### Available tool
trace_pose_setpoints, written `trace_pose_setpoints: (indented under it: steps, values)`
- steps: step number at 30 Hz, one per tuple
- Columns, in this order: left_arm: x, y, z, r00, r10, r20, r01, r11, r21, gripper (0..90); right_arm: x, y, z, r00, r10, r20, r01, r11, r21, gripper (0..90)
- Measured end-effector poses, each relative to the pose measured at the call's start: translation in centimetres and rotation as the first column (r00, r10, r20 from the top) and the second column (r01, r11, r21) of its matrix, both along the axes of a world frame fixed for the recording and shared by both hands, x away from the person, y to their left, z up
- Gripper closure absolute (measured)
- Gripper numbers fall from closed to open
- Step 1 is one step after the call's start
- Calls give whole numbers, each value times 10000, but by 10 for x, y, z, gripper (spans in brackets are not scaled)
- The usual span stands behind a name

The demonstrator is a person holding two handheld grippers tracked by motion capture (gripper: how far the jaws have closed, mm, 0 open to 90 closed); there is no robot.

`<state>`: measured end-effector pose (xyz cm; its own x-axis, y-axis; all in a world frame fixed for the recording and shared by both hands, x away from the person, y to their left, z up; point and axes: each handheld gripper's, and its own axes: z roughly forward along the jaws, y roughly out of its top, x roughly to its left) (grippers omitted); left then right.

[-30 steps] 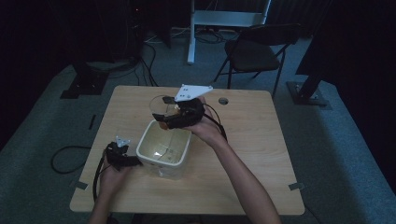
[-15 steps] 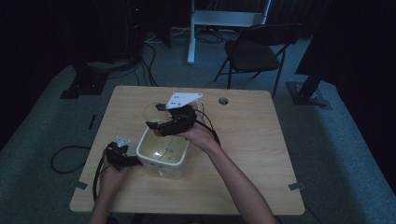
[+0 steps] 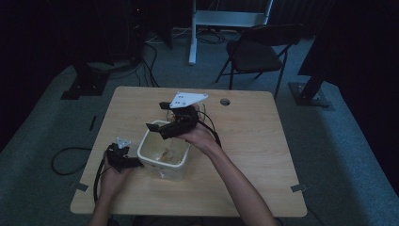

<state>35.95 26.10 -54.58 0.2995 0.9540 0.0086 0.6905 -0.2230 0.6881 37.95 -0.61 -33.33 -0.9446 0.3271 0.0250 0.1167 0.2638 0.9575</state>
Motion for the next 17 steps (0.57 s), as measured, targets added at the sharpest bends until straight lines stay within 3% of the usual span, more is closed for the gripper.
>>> trace_pose_setpoints:
  steps: [3, 8, 11, 14, 16, 17]
  values:
    - [0, 0, 0, 10000, 15, 17, -15, 10000, -10, 32, 1, -12, -2, 9991, -423, -57, 424, 9991, 79, 141]
    - [0, 0, 0, 10000, -2, 1, 2, 10000, 2, 32, -7, -36, -11, 9930, -1124, 353, 1131, 9934, -196, 141]
    - [0, 0, 0, 10000, -3, -1, 3, 10000, 4, 32, -14, -53, -18, 9844, -1674, 544, 1691, 9852, -284, 141]
    - [0, 0, 0, 10000, -14, 0, 14, 10000, 28, 32, -16, -71, -27, 9733, -2266, 359, 2268, 9739, -13, 149]
    - [0, 0, 0, 10000, -13, 2, 13, 10000, 25, 32, -17, -82, -34, 9611, -2736, 369, 2738, 9618, -5, 156]
    - [0, 0, 0, 10000, -13, -1, 13, 10000, 28, 32, -17, -82, -34, 9611, -2736, 369, 2738, 9618, -5, 156]
